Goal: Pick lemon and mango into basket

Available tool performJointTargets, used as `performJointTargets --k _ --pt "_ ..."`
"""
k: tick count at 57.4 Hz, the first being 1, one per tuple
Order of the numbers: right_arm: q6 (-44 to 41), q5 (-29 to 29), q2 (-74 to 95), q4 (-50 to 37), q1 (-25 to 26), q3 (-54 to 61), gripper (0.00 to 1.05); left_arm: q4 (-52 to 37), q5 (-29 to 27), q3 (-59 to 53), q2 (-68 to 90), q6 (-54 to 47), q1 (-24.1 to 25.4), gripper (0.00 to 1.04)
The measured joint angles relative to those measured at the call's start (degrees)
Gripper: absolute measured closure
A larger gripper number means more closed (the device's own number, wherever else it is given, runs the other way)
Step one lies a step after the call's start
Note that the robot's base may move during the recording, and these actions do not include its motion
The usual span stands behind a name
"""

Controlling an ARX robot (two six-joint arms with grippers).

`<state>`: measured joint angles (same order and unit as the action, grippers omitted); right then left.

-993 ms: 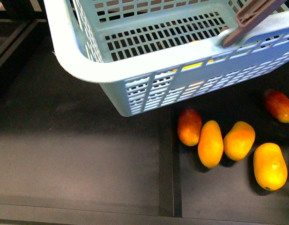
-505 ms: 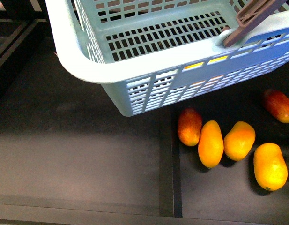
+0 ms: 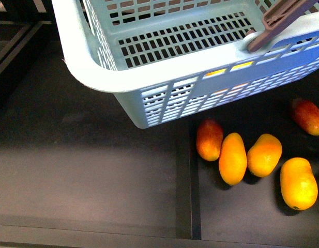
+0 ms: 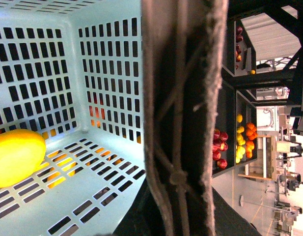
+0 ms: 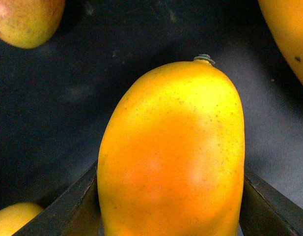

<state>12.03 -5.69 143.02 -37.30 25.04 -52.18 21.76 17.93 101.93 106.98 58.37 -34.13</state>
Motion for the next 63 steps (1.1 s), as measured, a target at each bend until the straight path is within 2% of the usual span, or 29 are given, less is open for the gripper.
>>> performJointTargets --k 9,23,32,42,48,56,63 --pt "-1.44 -1.62 -4.22 0.31 3.08 3.32 0.43 0.00 0.07 0.00 0.00 0.00 0.00 0.99" --pt "-5.90 -6.84 -19.12 3.50 10.99 8.57 0.44 0.00 -0.15 0.00 0.00 -0.02 0.00 0.99" --pt "-6.08 -13.44 -36.11 5.03 13.99 15.06 0.44 0.00 -0.07 0.00 0.00 0.00 0.00 0.99" --pt "-0.94 -20.04 -52.87 5.90 14.36 19.28 0.44 0.00 0.09 0.00 0.00 0.00 0.00 0.99" --pt "2.38 -22.10 -62.38 8.00 14.03 19.26 0.44 0.00 0.02 0.00 0.00 0.00 0.00 0.99" --pt "4.20 -21.38 -70.47 11.85 11.45 17.79 0.44 0.00 -0.31 0.00 0.00 -0.02 0.02 0.99" --pt "5.75 -18.25 -74.66 14.32 5.05 15.93 0.44 0.00 -0.13 0.00 0.00 -0.02 0.00 0.99"
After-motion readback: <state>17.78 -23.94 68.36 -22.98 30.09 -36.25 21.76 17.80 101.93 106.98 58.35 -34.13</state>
